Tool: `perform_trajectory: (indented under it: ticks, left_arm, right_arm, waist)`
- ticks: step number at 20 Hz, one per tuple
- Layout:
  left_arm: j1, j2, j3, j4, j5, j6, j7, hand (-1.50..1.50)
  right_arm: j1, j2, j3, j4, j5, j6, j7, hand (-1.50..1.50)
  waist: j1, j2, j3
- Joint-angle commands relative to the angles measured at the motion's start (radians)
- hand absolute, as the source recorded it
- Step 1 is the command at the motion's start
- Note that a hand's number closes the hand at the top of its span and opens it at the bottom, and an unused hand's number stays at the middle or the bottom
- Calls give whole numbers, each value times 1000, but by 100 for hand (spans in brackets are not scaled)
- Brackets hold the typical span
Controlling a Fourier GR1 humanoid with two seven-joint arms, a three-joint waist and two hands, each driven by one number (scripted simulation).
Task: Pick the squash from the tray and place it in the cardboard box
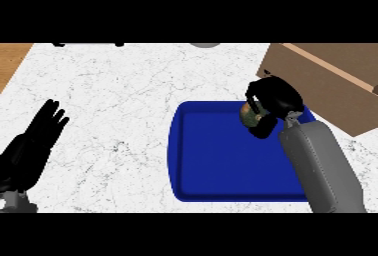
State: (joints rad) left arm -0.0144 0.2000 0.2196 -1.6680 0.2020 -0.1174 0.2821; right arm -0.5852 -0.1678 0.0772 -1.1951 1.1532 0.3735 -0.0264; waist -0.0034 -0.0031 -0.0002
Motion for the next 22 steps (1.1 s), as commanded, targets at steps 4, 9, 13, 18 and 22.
perform_trajectory:
  ticks: [4,9,13,18,22]
  left_arm:
    - [-16,17,16,10,3,-1,15,0]
    - [-1,-28,-12,8,-19,18,-17,0]
    - [-20,24,23,-4,22,-17,31,0]
    - [-88,13,6,35,-2,9,38,0]
    - [-39,2,6,33,-9,-15,-19,0]
  right_arm:
    - [-35,42,-29,-378,-51,106,141,150]
    - [-52,4,-153,-535,-85,114,222,150]
    - [-114,-8,-239,-538,-90,113,311,150]
    - [-243,-115,-331,-368,-110,92,289,150]
    - [-245,-204,-358,-195,-92,-14,190,150]
  waist:
    - [-16,-7,-1]
    - [-11,-3,0]
    - [1,0,0]
    - [7,4,0]
    - [13,6,0]
